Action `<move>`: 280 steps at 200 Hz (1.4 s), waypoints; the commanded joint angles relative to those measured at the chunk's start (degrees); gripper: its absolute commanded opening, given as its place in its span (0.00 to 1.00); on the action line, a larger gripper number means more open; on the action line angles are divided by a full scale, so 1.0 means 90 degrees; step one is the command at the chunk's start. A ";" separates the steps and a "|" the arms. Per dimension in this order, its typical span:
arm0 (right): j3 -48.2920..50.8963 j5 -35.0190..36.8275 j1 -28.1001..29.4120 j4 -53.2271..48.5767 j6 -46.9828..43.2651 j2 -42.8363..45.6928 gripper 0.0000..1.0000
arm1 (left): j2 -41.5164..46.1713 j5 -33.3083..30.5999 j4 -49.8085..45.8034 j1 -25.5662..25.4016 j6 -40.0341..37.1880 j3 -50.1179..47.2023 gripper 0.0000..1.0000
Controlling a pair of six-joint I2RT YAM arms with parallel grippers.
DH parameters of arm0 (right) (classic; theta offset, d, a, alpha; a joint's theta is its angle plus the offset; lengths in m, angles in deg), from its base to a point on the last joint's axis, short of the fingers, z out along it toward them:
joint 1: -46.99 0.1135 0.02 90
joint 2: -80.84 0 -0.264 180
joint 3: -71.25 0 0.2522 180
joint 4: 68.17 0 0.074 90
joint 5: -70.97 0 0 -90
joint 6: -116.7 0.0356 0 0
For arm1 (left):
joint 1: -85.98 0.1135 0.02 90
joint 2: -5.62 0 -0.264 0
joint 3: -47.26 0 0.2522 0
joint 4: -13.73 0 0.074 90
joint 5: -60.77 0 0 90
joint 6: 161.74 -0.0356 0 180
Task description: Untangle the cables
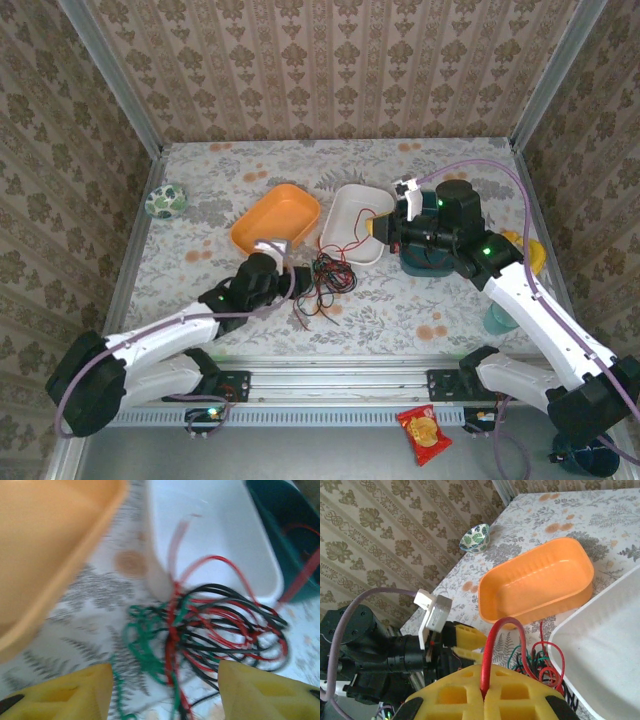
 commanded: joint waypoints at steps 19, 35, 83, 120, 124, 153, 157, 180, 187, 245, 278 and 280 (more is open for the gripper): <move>0.0045 0.0006 -0.0054 0.0388 0.0511 0.0017 0.00 | -0.1160 0.1265 -0.0043 -0.0268 -0.1239 0.0924 0.58; 0.0071 0.0009 -0.0081 0.0452 0.0624 0.0017 0.00 | -0.1746 0.1214 -0.0119 -0.0304 -0.1305 0.1191 0.56; 0.0052 0.0367 -0.0263 0.0389 0.0696 0.0204 0.00 | -0.2774 0.0629 -0.0181 -0.0358 -0.1131 0.1513 0.22; 0.0054 0.1345 -0.0630 0.0304 0.0856 0.0590 0.00 | -0.2909 0.0533 0.0064 -0.0364 -0.0893 0.1302 0.03; 0.0070 0.1464 -0.0682 0.0318 0.0878 0.0643 0.00 | -0.2898 0.0493 0.0044 -0.0368 -0.0892 0.1282 0.02; 0.0166 0.2526 -0.1012 0.0404 0.0978 0.1097 0.00 | -0.2847 0.0329 -0.0060 -0.0354 -0.0911 0.1160 0.00; 0.0173 0.2690 -0.1051 0.0398 0.0988 0.1153 0.00 | -0.2852 0.0311 -0.0068 -0.0355 -0.0911 0.1148 0.00; 0.0254 0.3453 -0.1263 0.0397 0.1076 0.1423 0.00 | -0.2857 0.0233 -0.0098 -0.0361 -0.0898 0.1048 0.00; 0.0260 0.3659 -0.1317 0.0375 0.1094 0.1500 0.00 | -0.2867 0.0186 -0.0116 -0.0354 -0.0884 0.1024 0.00; 0.0276 0.5378 -0.1781 0.0177 0.1235 0.1923 0.00 | -0.2926 -0.0097 -0.0258 -0.0339 -0.0777 0.0809 0.00; 0.0210 0.4993 -0.2325 0.0361 0.1161 0.1898 0.00 | -0.2843 -0.0308 -0.0325 -0.0336 -0.0673 0.0702 0.00; 0.0207 0.4898 -0.2364 0.0386 0.1157 0.1889 0.00 | -0.2834 -0.0327 -0.0340 -0.0335 -0.0668 0.0696 0.00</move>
